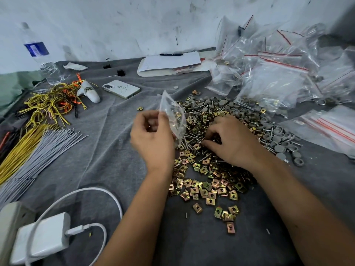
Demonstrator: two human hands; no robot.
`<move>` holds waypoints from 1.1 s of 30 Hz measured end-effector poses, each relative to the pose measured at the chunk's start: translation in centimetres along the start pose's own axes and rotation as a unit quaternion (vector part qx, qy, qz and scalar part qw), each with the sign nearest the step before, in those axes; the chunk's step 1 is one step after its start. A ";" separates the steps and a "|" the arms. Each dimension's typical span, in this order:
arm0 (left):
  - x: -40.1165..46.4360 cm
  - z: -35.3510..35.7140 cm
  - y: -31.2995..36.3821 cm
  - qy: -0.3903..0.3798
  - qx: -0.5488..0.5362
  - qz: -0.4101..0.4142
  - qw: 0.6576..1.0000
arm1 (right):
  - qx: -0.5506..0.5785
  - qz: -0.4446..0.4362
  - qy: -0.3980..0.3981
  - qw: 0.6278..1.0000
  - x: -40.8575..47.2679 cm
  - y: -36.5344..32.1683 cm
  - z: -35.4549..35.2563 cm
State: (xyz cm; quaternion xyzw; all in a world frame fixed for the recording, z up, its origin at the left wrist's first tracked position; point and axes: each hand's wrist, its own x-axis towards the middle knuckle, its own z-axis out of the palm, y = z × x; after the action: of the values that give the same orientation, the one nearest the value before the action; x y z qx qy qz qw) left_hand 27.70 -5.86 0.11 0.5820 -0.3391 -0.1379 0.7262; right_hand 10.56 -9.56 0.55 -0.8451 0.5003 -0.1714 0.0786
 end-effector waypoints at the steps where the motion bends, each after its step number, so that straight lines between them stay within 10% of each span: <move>1: 0.3 -0.1 -0.1 0.011 0.000 -0.009 1.000 | 0.003 -0.002 0.007 1.000 0.0 0.0 0.1; 9: -0.5 0.2 -0.6 -0.143 0.073 -0.020 0.987 | 0.191 -0.020 0.240 0.951 -0.2 -0.1 -0.7; 15: -0.9 0.8 -0.8 -0.161 0.106 0.018 0.981 | 0.182 -0.123 0.173 0.960 -0.4 -0.6 -0.5; 27: -0.6 0.4 -0.5 -0.108 0.068 -0.025 0.991 | 0.213 -0.072 0.230 0.947 0.0 -0.5 0.4; 33: -0.1 0.1 -0.4 -0.059 0.030 -0.080 0.995 | 0.048 0.007 0.173 0.984 0.9 1.3 1.1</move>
State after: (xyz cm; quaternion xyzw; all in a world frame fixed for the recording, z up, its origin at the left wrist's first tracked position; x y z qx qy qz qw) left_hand 27.67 -5.98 -0.34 0.6194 -0.3371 -0.2195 0.6741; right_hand 10.31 -10.98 -0.69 -0.7946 0.5032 -0.3382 0.0328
